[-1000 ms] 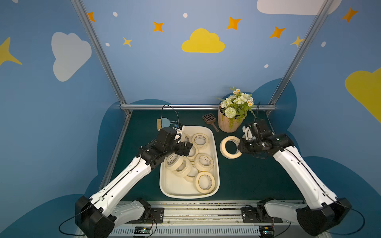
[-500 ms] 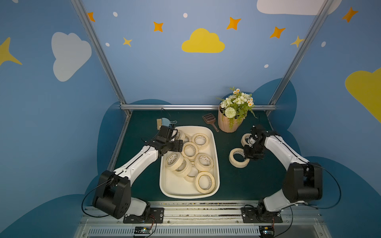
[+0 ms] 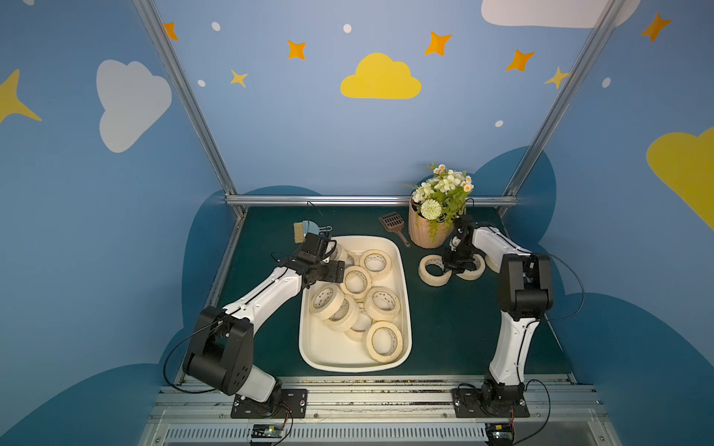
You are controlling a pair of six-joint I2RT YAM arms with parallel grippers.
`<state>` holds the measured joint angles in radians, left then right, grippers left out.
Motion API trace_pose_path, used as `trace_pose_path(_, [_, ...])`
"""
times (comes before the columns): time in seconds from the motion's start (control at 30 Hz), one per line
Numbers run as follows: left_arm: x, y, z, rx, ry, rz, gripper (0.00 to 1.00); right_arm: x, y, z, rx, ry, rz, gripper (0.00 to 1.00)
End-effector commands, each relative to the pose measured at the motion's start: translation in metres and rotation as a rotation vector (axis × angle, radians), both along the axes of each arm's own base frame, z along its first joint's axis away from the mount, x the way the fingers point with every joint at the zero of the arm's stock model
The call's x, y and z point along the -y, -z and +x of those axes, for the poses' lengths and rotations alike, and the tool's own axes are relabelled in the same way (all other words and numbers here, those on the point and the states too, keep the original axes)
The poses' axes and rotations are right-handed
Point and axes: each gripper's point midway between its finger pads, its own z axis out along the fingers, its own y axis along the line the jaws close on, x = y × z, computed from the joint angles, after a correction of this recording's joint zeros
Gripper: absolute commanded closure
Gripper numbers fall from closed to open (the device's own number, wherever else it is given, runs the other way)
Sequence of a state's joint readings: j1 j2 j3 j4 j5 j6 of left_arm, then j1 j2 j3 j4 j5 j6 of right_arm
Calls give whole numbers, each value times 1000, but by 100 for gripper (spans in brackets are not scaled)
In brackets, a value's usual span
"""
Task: Take out the art tape in the storage box
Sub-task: Place the art tape at the center of the board, then adjust the art tape in the storage box.
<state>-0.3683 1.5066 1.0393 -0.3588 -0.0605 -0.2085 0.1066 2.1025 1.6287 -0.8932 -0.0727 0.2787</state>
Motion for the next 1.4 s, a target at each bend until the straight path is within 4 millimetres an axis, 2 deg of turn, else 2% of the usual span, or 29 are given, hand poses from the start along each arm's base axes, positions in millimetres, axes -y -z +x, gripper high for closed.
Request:
trace_pose_path(0.0, [-3, -10, 5, 27, 0, 16, 6, 5, -4, 16, 26, 36, -12, 100])
trace_pose_path(0.1, [-4, -12, 5, 36, -2, 18, 5, 6, 3, 24, 32, 45, -10, 100])
trace_pose_path(0.2, [-5, -13, 5, 38, -3, 24, 3, 1, 8, 22, 21, 41, 0, 100])
trace_pose_path(0.23, [-5, -13, 5, 39, -4, 27, 3, 1, 8, 20, 23, 38, -5, 94])
trace_pose_path(0.3, [-7, -16, 5, 46, -7, 30, 2, 2, 6, 16, 33, 34, -18, 64])
trace_pose_path(0.37, [-7, -17, 5, 48, -7, 30, 2, 5, 0, 9, 46, 31, -36, 48])
trace_pose_path(0.43, [-7, -17, 5, 50, -7, 33, 2, 7, -11, 4, 71, 25, -48, 39])
trace_pose_path(0.53, [-6, -18, 6, 50, -7, 30, 1, 6, -35, -10, 116, 2, -66, 32])
trace_pose_path(0.63, [-4, -16, 7, 47, -2, 25, 1, 0, -63, -34, 166, -25, -72, 29])
trace_pose_path(0.73, [-3, -12, 8, 33, 1, 26, 2, -13, -88, -69, 205, -60, -46, 28])
trace_pose_path(0.93, [11, -10, -16, -35, 69, 8, 11, -43, -121, -143, 245, -148, 69, 28])
trace_pose_path(1.03, [22, -5, -43, -89, 106, 36, 16, -50, -126, -169, 236, -181, 76, 28])
trace_pose_path(1.17, [38, -4, -81, -129, 163, 52, 19, -51, -123, -190, 217, -206, 79, 28])
trace_pose_path(1.27, [39, 3, -97, -169, 158, 35, 18, -47, -114, -200, 195, -209, 68, 28])
trace_pose_path(1.37, [30, 17, -103, -195, 122, 56, 18, -45, -105, -206, 174, -211, 64, 28])
